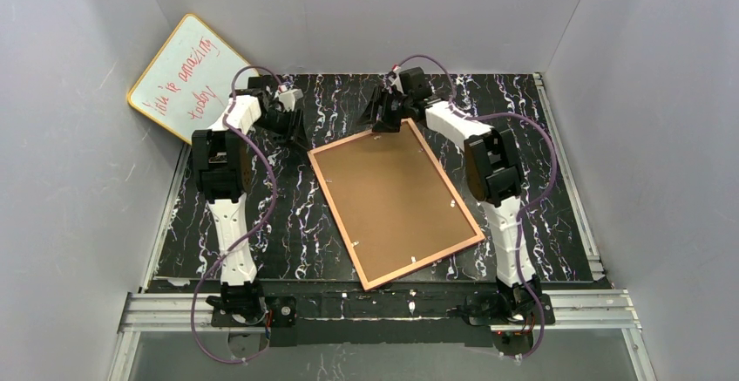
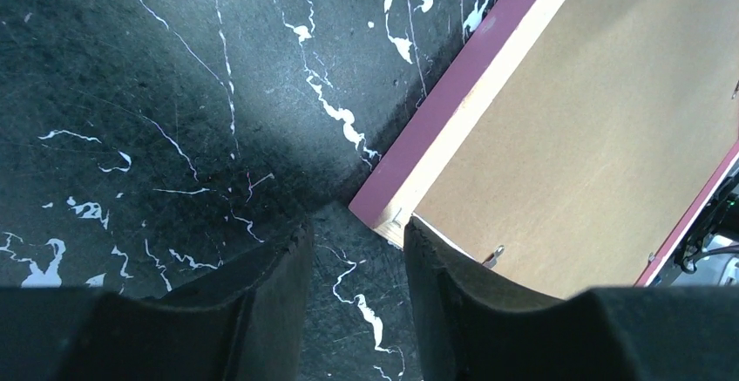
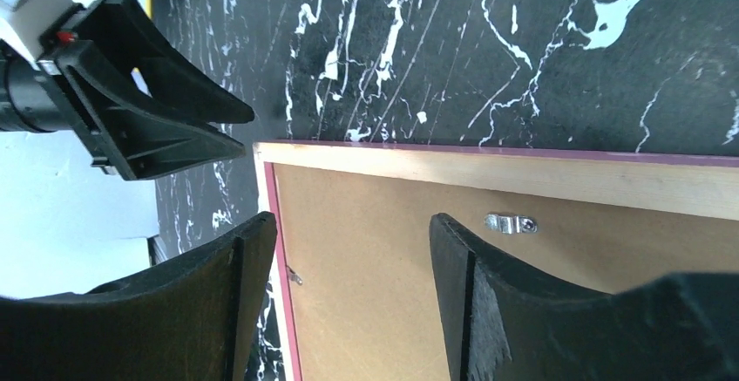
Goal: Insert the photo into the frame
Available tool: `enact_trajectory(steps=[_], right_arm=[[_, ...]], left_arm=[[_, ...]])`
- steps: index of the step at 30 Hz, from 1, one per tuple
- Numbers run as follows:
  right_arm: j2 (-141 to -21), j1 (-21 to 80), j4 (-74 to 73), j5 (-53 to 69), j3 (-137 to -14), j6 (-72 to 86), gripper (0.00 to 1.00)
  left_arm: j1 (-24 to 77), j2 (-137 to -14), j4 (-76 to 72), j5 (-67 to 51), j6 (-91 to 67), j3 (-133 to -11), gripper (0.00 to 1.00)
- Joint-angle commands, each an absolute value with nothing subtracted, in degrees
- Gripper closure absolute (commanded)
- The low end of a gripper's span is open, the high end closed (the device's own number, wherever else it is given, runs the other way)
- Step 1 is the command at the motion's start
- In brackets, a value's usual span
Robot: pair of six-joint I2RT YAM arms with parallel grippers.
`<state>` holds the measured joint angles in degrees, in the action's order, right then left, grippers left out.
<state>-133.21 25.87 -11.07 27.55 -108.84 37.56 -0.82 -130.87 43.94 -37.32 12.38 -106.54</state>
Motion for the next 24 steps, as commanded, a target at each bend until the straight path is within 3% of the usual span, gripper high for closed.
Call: enact_trajectory(steps=[1,7,16,24], right_arm=[[-135.7,26.1,-12.3,26.6,-109.9,37.5,0.28],[-134.3,26.2,-12.5,25.5,-106.4,36.4,0.28],[-131.7,25.5,-11.2,23.5,-101.3,36.1,0.3],[-129.6,24.4,-9.7,24.4,-98.6,36.2,0.3]], left_arm=[[-0.8,-130.4,44.6,-38.8,13.4,-105.5,0.61],[1.0,-130.7,44.3,-38.0,14.8,-102.9,0.68],[1.0,-130.1,44.1,-37.6,15.2,-102.7,0.68],[0.7,-129.0,45.9,-42.8,16.5,-106.9,0.56]])
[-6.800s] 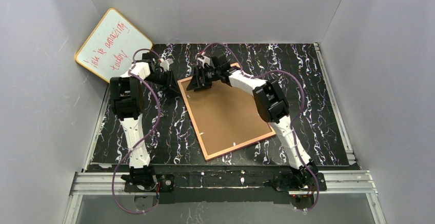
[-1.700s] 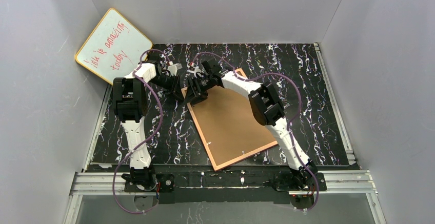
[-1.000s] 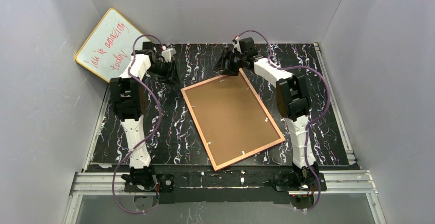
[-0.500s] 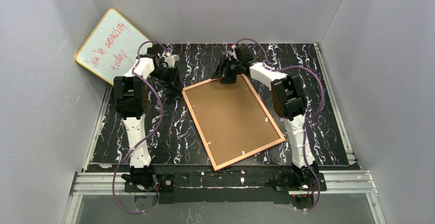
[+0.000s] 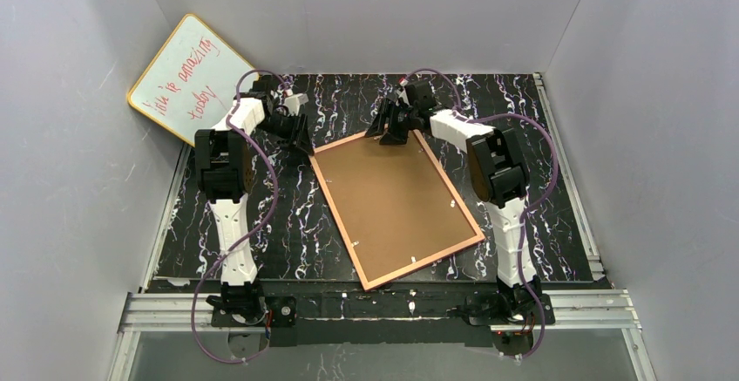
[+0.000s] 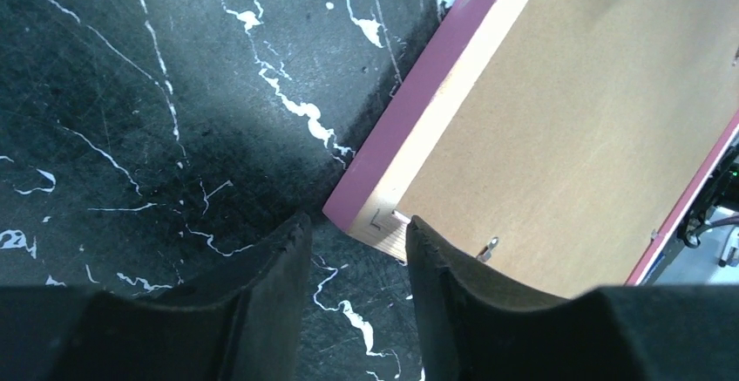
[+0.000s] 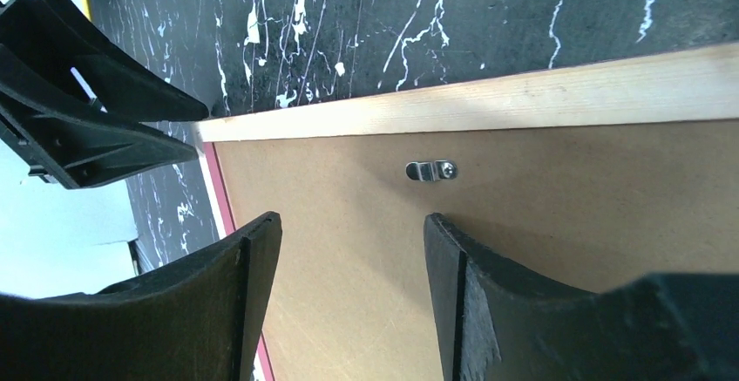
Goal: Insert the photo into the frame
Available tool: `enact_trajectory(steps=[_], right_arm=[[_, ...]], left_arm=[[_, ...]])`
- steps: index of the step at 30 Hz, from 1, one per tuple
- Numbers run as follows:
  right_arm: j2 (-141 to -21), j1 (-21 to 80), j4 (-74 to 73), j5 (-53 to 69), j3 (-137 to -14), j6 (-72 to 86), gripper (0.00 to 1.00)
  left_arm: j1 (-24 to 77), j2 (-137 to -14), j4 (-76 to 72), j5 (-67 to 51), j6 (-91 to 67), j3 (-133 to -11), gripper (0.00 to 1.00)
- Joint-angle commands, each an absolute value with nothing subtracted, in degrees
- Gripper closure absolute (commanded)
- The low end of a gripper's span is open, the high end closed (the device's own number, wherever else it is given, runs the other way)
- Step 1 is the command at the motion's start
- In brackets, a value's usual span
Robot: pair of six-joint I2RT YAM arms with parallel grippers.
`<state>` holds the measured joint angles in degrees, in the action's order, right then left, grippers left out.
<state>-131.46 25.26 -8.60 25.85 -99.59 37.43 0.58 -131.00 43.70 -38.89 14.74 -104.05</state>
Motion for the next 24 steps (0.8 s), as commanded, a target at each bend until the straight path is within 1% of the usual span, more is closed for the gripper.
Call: enact_trajectory(steps=[1,4,7,11,16,24], right_arm=[[-129.8,24.5,-9.9,24.6,-98.8,36.2,0.3],[-130.5,24.4,-9.9,24.9,-99.5,36.2,0.31],[-131.5,24.4,-9.9,25.3,-100.3,36.4,0.31],[-132.5,24.4,-9.7,25.4,-101.2,36.8,0.33],[-133.5,24.4,-9.2,25.6,-101.9,37.8,0.38],[-134.8,24.4,-8.6,26.0,-103.4,39.2,0.41]], left_arm=[[0.8,-129.3,46.6,-43.8,16.7,-107.3,0.55],[1.6,-129.9,48.1,-44.9,18.1,-107.5,0.53],[2.4,-130.0,48.4,-43.6,19.4,-106.1,0.54],[2.6,-130.9,48.5,-41.2,20.1,-104.8,0.61],[2.5,-132.4,47.2,-38.2,19.3,-103.9,0.71],[3.2,-133.0,44.3,-35.6,18.3,-101.1,0.75]])
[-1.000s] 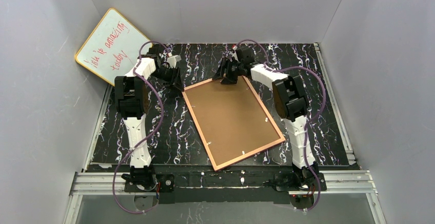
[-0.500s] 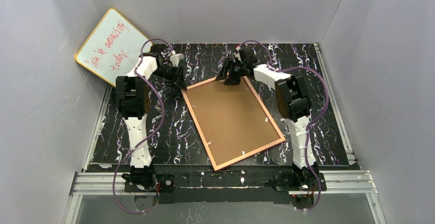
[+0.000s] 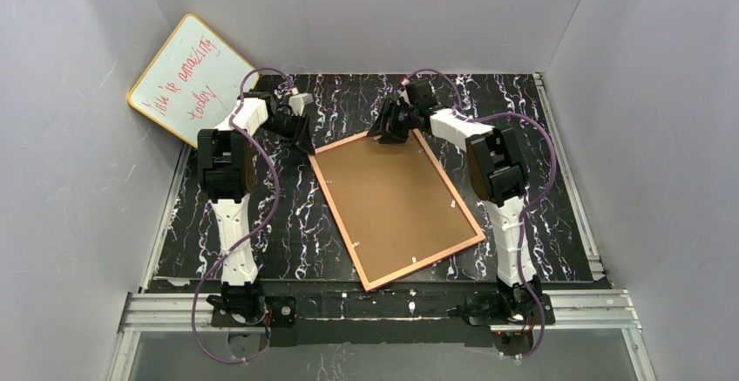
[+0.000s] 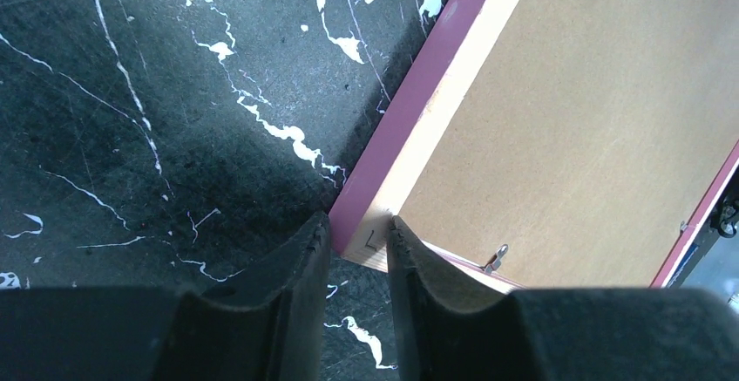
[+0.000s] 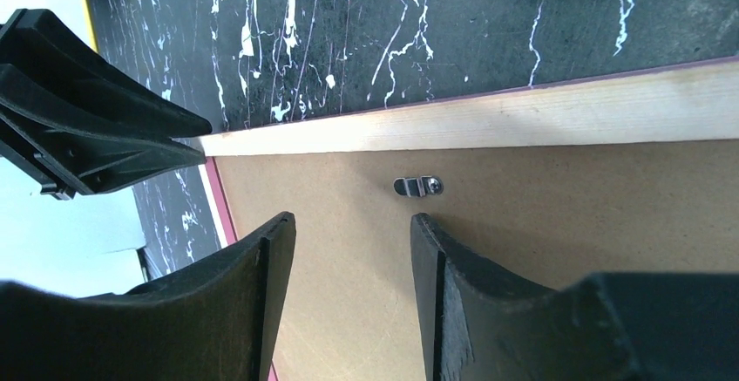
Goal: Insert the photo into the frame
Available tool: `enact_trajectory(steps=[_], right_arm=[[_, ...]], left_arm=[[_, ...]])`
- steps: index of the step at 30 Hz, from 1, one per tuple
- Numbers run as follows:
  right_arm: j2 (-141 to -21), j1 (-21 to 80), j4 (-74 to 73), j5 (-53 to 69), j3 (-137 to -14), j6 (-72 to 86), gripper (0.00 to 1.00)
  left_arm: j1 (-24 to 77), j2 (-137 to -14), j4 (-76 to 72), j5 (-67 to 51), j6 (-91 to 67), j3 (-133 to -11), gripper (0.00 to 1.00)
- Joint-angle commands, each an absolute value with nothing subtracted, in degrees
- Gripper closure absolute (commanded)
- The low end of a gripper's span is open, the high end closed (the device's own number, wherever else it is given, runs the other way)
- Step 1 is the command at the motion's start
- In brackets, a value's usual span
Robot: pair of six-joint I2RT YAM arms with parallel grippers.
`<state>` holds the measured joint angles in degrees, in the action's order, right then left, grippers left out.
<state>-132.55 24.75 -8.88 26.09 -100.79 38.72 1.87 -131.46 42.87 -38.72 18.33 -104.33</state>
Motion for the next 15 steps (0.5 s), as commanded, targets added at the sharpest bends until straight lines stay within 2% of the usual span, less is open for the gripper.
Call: enact_trajectory(steps=[1,15], right_arm=[[-135.0,24.4,-8.5,26.1,-103.9,39.4,0.41],[-136.8,24.7,-7.8,25.3,-105.9,40.8,0.43]], left_arm=[[3.2,-132.9,44.3,-35.4,18.3,-100.9,0.75],[3.8,-132.0,44.0,-34.8,19.6,-100.1,0.76]])
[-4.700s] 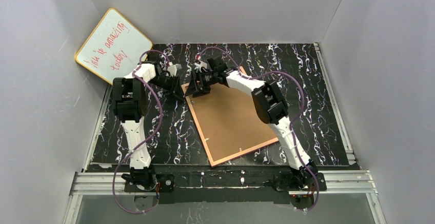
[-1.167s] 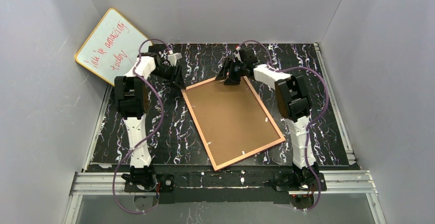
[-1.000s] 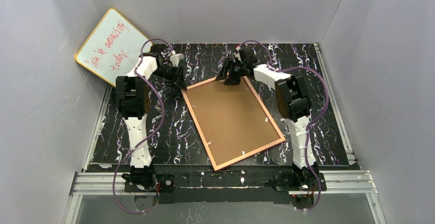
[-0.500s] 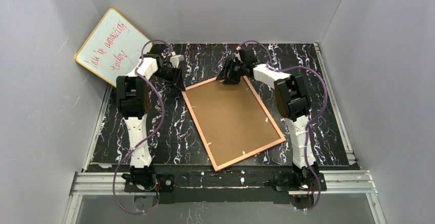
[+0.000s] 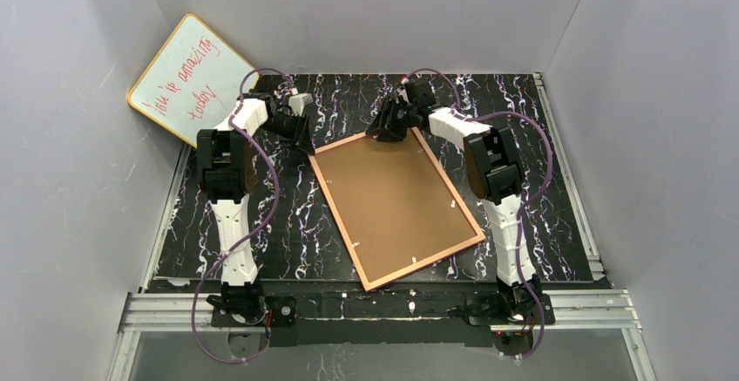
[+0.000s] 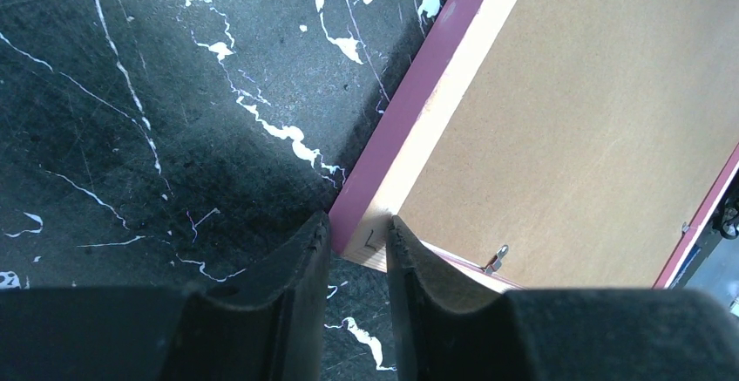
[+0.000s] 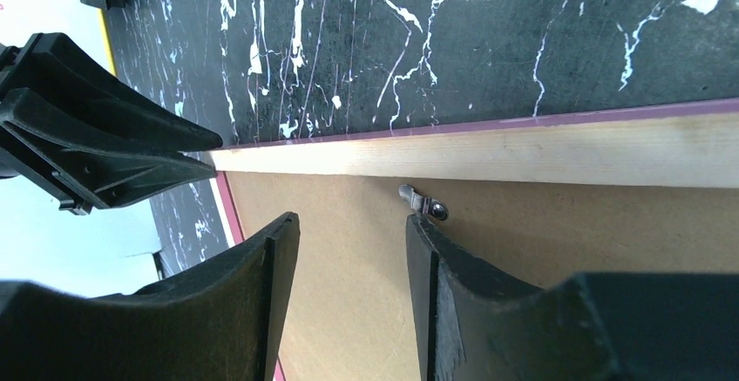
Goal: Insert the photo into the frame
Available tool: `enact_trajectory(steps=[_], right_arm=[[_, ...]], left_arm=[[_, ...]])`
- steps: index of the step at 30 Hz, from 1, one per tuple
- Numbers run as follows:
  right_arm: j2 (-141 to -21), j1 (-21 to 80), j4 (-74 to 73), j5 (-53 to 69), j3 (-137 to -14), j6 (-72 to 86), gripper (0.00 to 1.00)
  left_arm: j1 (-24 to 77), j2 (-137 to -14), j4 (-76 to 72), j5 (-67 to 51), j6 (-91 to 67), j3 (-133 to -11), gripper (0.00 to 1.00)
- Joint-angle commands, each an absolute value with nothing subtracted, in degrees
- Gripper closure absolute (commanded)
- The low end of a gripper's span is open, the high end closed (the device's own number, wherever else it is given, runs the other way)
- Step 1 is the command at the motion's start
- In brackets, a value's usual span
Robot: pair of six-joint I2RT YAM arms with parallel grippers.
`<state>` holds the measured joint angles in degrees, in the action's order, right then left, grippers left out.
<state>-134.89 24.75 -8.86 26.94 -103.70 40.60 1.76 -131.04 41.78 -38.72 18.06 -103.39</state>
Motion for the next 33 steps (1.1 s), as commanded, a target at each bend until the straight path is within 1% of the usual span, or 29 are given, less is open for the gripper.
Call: enact_trajectory(steps=[1,9,18,27,31,33], right_arm=[[-136.9,24.7,-7.6,25.4,-106.0,40.8,0.43],[-137.9,25.1,-7.7,26.0,-107.5,40.8,0.44],[-137.9,25.1,-7.2,23.7,-107.2,39.9,0.44],[-136.6,25.8,-10.0,18.9,-111.3,34.5,0.45],[-133.5,27.0,-9.4,20.1,-110.3,32.8,0.44],[-130.4,28.8,-9.1,19.9,-108.8,31.2,0.41]], left_arm=[[3.9,-132.1,44.0,-34.7,19.7,-100.0,0.76],[4.6,-132.3,44.0,-34.6,20.1,-100.1,0.76],[4.7,-131.9,44.1,-34.4,20.4,-99.5,0.77],[4.4,-131.1,45.7,-34.3,20.7,-100.8,0.78],[3.3,-131.2,47.8,-34.9,20.4,-102.6,0.77],[2.4,-131.1,49.3,-35.0,20.6,-104.1,0.77]])
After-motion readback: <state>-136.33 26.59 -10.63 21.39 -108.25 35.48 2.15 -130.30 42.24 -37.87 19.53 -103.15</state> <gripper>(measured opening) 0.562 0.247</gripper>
